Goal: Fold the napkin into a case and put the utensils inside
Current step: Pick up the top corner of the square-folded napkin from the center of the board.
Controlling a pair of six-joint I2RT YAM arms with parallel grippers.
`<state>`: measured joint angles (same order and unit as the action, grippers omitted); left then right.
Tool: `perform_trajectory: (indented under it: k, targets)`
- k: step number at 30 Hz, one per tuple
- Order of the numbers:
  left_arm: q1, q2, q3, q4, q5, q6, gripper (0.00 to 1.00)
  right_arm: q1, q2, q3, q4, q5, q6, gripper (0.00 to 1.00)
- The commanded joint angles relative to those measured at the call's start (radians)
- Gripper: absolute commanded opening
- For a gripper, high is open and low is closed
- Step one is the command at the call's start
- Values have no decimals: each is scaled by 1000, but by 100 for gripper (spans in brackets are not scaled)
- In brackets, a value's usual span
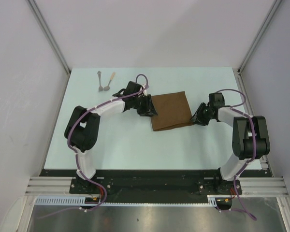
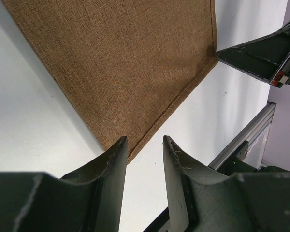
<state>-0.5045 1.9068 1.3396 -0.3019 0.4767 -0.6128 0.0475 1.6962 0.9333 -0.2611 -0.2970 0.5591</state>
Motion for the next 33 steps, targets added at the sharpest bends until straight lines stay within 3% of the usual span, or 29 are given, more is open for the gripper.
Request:
perform_trajectory:
  k: [1, 14, 21, 33]
  targets:
    - [-14, 6, 36, 29, 30, -18, 40, -24, 2, -36, 34, -33, 33, 38]
    - [-16, -6, 29, 32, 27, -21, 39, -87, 25, -83, 71, -91, 62, 40]
    - [-16, -15, 35, 32, 14, -22, 38, -90, 28, -79, 89, -123, 53, 21]
    - [-16, -14, 27, 46, 16, -28, 38, -66, -41, -44, 29, -87, 21, 26]
